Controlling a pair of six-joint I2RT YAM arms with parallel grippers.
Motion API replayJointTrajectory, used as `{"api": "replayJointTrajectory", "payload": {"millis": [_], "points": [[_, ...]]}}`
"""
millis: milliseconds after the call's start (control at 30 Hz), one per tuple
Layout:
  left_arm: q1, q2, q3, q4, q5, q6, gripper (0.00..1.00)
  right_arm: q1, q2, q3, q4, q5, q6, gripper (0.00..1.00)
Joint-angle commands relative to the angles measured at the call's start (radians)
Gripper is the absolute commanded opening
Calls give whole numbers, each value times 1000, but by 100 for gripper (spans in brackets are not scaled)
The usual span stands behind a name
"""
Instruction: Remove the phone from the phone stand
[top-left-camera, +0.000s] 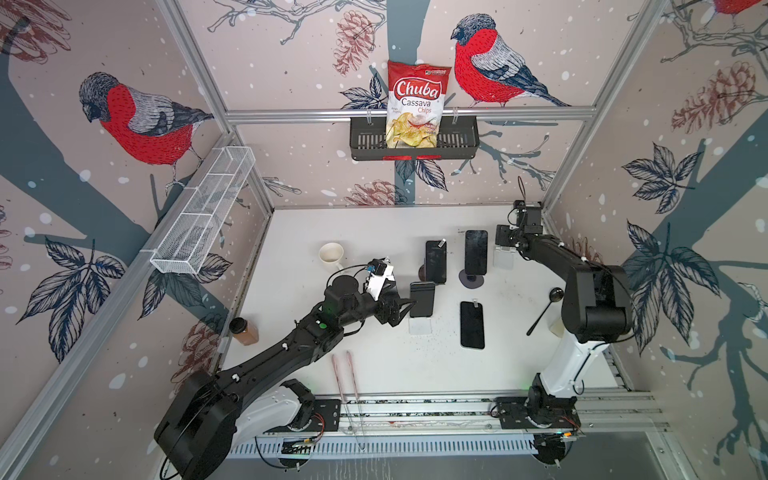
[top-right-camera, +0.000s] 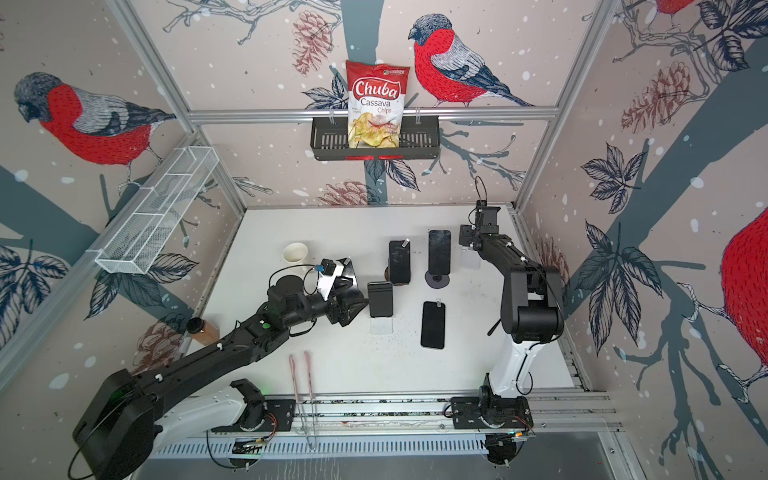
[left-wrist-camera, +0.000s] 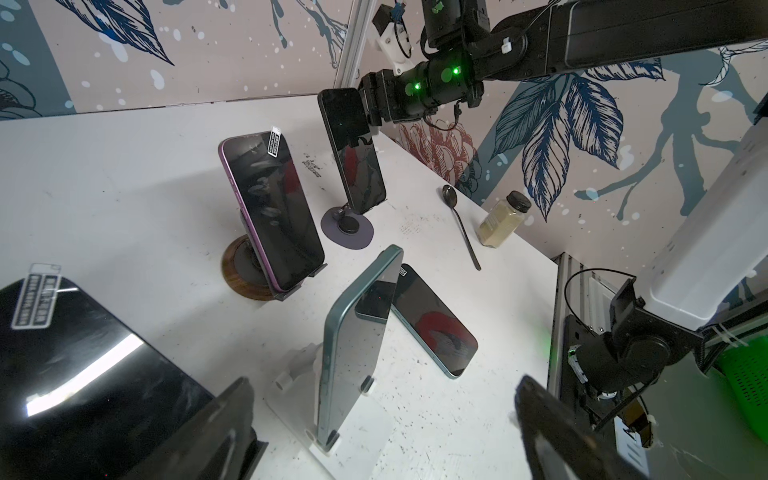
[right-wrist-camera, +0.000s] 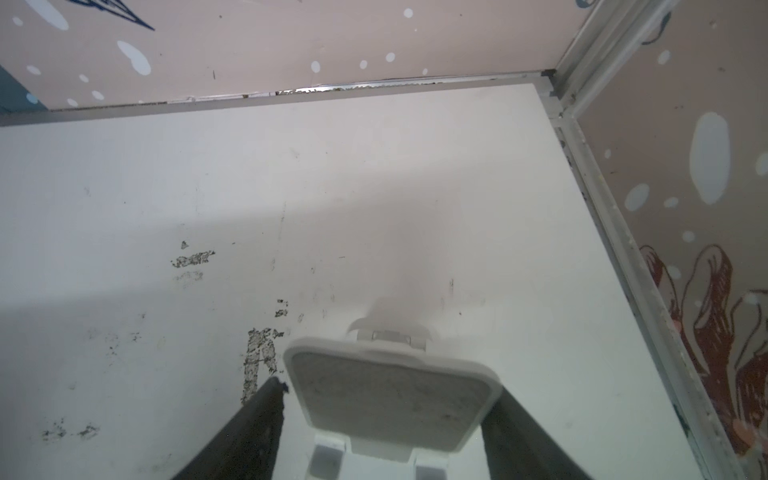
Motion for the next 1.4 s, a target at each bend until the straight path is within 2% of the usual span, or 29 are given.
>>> {"api": "replayJointTrajectory", "payload": {"millis": [0, 267, 533, 767, 900, 1000, 1167, 1367], "points": [[0, -1, 9, 26, -7, -1, 97, -5, 25, 22, 22, -86, -59, 74], [0, -5, 8, 28, -4, -7, 97, -17, 25, 18, 39, -75, -30, 77], [0, -21, 6, 18, -7, 0, 97, -21, -17, 42, 25, -22, 5, 87], [0, -11, 31, -9, -56, -5, 97, -17, -107, 34, -2, 46, 50, 98], [0, -10, 31, -7, -96, -13, 97, -9, -179, 4, -29, 84, 92, 99], [0, -22, 31, -26, -166, -27, 97, 19, -235, -27, -60, 124, 125, 99], [-2, -67, 25, -67, -220, -37, 97, 105, -347, -118, -79, 192, 184, 100], [-15, -83, 36, -139, -191, -39, 97, 272, -488, -248, -84, 354, 286, 99]]}}
